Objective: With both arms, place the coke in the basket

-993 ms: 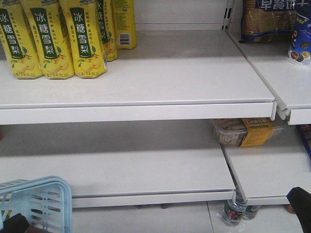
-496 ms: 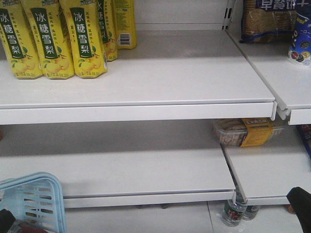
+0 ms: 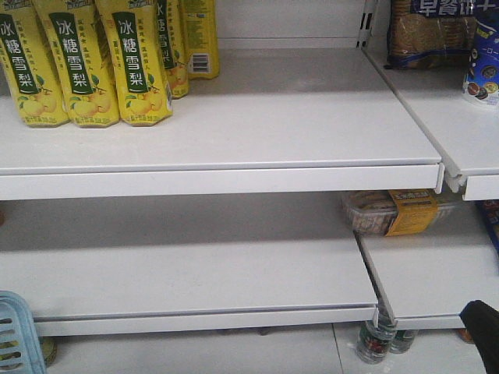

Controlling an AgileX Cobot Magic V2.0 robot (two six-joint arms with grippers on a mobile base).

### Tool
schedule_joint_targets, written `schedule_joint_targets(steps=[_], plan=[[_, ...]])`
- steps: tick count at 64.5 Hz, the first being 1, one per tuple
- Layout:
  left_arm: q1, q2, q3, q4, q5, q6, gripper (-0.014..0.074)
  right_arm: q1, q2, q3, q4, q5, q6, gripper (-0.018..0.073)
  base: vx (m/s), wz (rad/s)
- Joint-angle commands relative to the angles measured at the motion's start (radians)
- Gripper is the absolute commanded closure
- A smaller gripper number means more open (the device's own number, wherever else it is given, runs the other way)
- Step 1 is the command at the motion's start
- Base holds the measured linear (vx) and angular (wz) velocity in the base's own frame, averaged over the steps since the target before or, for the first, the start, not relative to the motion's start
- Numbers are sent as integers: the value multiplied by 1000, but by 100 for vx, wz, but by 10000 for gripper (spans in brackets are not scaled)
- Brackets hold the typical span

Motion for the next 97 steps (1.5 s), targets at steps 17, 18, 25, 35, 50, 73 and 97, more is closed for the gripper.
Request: schedule_joint_targets(steps=[17,18,25,35,50,73,97], plan=[[117,-21,5,38,-156,86,603,-4,9,-27,-13,19,-6,564,0,0],[121,-21,5,38,-155,86,603,-4,9,-27,-13,19,-6,564,0,0],[156,-21,5,42,-136,86,603,-4,9,-27,-13,18,-6,564,0,0],[200,-22,4,42,-131,96,603,-4,9,-27,-13,18,-6,564,0,0],[225,-22,3,38,-152,212,603,-4,9,-27,-13,18,-6,564,0,0],[225,-22,3,39,-175,244,603,-4,9,-27,-13,18,-6,564,0,0],[243,-22,3,38,-197,293,603,-4,9,-27,-13,18,-6,564,0,0]])
